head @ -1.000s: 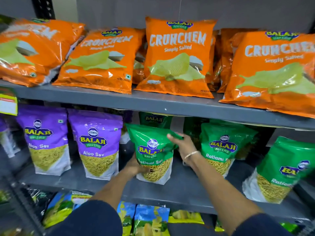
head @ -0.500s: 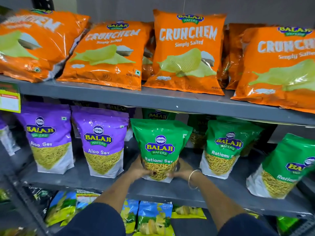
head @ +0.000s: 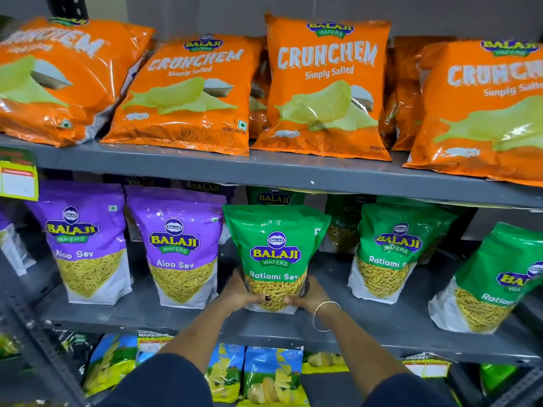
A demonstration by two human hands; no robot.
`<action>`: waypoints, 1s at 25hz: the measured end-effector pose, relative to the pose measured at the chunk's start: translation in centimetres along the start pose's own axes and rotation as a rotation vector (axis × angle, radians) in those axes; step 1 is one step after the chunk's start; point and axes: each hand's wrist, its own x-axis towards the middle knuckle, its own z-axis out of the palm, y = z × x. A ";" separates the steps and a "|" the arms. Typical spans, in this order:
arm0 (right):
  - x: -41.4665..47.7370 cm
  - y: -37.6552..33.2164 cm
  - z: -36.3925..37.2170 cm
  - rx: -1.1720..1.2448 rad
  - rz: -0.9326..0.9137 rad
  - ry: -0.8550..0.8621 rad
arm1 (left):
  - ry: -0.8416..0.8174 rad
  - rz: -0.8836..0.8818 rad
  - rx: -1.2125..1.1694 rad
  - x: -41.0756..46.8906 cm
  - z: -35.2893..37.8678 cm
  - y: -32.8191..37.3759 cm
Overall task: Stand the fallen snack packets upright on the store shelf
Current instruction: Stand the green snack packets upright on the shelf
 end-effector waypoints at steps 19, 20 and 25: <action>1.5 6.9 -22.9 0.169 0.005 0.083 | -0.156 0.199 -0.288 3.3 19.5 16.4; 1.8 7.2 -22.9 0.202 -0.033 0.035 | -0.109 0.190 -0.322 2.9 19.8 16.3; -2.4 3.5 -21.4 0.314 -0.151 -0.143 | -0.065 0.178 -0.365 0.5 17.4 14.0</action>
